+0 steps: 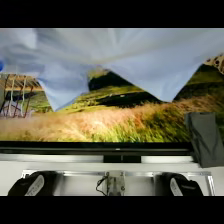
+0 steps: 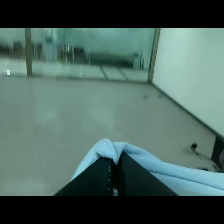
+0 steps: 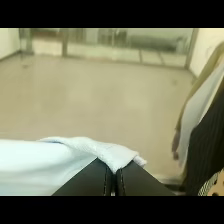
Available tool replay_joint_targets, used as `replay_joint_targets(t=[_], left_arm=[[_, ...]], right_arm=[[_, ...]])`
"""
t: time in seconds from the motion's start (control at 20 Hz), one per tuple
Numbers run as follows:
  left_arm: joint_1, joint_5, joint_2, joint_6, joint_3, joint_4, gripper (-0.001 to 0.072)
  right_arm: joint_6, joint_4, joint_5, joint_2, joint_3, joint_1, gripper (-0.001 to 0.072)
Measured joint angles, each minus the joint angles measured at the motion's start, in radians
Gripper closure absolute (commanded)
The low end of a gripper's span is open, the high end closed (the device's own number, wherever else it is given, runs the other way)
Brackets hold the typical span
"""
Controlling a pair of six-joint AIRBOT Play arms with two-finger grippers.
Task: Fold the shirts.
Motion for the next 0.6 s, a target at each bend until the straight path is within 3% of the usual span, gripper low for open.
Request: replay_joint_targets(t=[0.3,0.6], left_arm=[[-0.001,-0.079,0.169,-0.074,-0.041,0.109,0.0668],[-0.001,-0.328,0.130,-0.055,-0.114,0.151,0.0667]], right_arm=[[0.050,-0.088,0.195,0.089,0.079,0.000,0.0625],[0.058,-0.156,0.487,-0.009,0.051,0.000,0.0624]])
